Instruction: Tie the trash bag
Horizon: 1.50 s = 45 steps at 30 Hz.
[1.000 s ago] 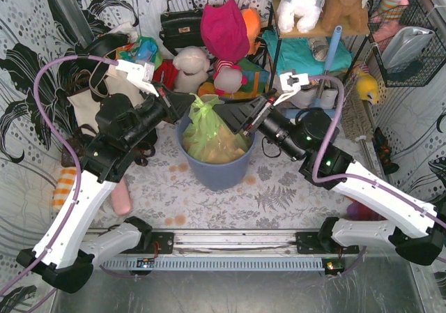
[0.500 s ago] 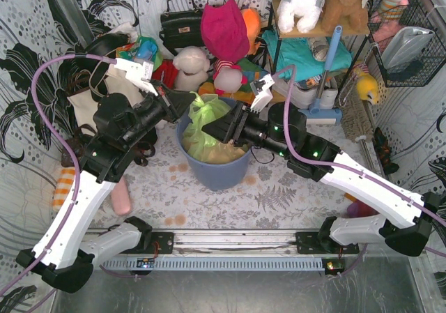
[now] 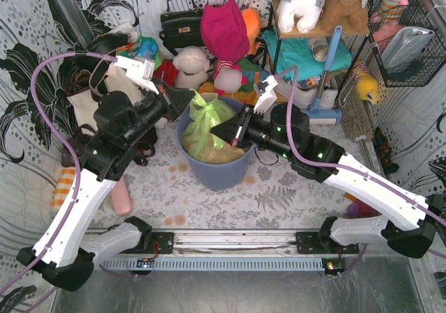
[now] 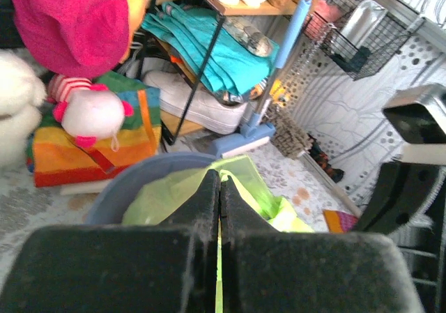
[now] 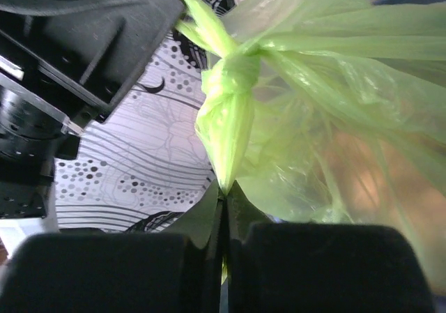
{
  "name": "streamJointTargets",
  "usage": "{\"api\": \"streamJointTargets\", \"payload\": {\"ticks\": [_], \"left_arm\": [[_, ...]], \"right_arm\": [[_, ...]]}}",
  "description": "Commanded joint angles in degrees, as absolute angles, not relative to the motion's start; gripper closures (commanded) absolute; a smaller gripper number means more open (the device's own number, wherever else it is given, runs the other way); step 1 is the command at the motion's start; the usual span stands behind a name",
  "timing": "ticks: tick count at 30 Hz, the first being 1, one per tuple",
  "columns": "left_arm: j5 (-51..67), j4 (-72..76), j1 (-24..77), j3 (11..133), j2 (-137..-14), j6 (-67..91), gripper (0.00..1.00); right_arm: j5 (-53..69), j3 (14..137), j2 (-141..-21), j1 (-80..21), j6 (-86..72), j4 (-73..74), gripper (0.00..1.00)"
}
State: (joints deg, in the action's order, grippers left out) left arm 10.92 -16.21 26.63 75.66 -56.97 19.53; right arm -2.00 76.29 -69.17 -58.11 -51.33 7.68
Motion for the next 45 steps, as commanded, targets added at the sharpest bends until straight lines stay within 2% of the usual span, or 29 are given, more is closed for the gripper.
{"api": "streamJointTargets", "payload": {"ticks": [1,11,19,27,35,44,45], "left_arm": [[5.4,-13.3,26.7,80.5,-59.3,14.0,1.0],[-5.8,-12.6,26.7,80.5,-66.3,9.4,1.0],[-16.0,-11.1,26.2,78.2,-74.7,6.6,1.0],[-23.5,-15.0,25.4,81.8,-83.3,5.7,1.0],[-20.1,-15.0,25.4,82.8,-83.8,7.2,1.0],[-6.3,-8.8,25.4,81.0,-74.0,8.8,1.0],[-4.9,-8.1,25.3,80.8,-73.0,9.2,1.0]], "right_arm": [[-6.0,79.9,-66.4,-58.4,-47.1,13.5,1.0],[-2.8,77.4,-63.4,-58.4,-46.5,25.9,1.0],[3.5,69.5,-61.2,-58.4,-49.2,26.8,1.0],[5.5,68.9,-58.5,-58.4,-48.6,27.6,1.0],[4.7,69.1,-56.4,-58.4,-47.5,27.8,1.0],[0.7,72.6,-57.5,-58.4,-39.5,20.8,1.0],[-0.6,73.4,-58.0,-58.4,-38.8,21.0,0.88]]}}
